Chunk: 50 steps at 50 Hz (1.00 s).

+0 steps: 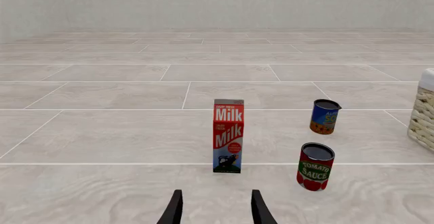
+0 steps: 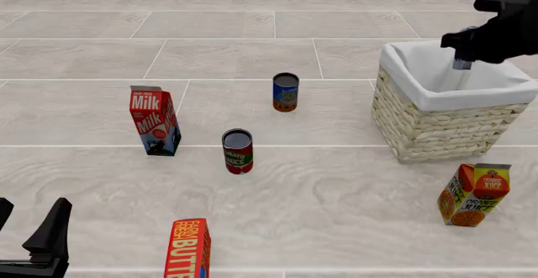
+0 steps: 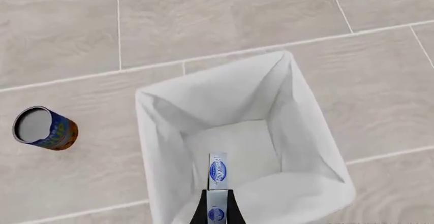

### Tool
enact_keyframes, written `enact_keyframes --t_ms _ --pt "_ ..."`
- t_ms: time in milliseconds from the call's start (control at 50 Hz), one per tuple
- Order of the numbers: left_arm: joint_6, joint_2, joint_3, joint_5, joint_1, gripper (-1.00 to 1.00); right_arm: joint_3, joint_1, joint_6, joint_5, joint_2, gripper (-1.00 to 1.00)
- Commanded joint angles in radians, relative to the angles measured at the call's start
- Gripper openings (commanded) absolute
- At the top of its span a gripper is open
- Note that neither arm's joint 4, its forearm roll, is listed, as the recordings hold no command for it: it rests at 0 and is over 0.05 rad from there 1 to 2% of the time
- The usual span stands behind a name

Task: Pick the cream cheese and place it in the basket.

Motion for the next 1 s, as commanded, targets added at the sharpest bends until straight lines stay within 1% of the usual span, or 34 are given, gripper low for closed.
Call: enact_keyframes --t_ms 20,40,100,160,220,300,360,400,560,680,800,1000 --pt "0.000 0.000 0.000 0.000 0.000 1.00 -0.106 0.005 0.026 0.078 0.048 -1.00" --pt "0.000 0.000 0.000 0.000 0.000 1.00 -0.105 0.008 0.029 0.081 0.053 -1.00" --pt "0.000 0.000 0.000 0.000 0.000 1.00 -0.110 0.005 0.017 0.087 0.069 -1.00" --pt "0.000 0.000 0.000 0.000 0.000 1.00 -0.122 0.013 0.028 0.092 0.080 -1.00" --pt "0.000 0.000 0.000 0.000 0.000 1.00 -0.144 0.010 0.017 0.099 0.102 -1.00" --pt "0.000 0.000 0.000 0.000 0.000 1.00 -0.147 0.010 0.010 0.097 0.118 -1.00" --pt "0.000 0.000 0.000 0.000 0.000 1.00 -0.147 0.014 0.015 0.092 0.123 -1.00" --pt "0.000 0.000 0.000 0.000 0.000 1.00 -0.141 0.021 0.000 0.090 0.128 -1.00" --pt "0.000 0.000 0.000 0.000 0.000 1.00 -0.162 0.015 0.006 0.086 0.155 -1.00" --pt "0.000 0.000 0.000 0.000 0.000 1.00 -0.186 0.006 0.022 0.088 0.178 -1.00" --pt "0.000 0.000 0.000 0.000 0.000 1.00 -0.196 0.001 0.015 0.090 0.196 -1.00" --pt "0.000 0.000 0.000 0.000 0.000 1.00 -0.192 -0.011 0.023 0.071 0.217 -1.00"
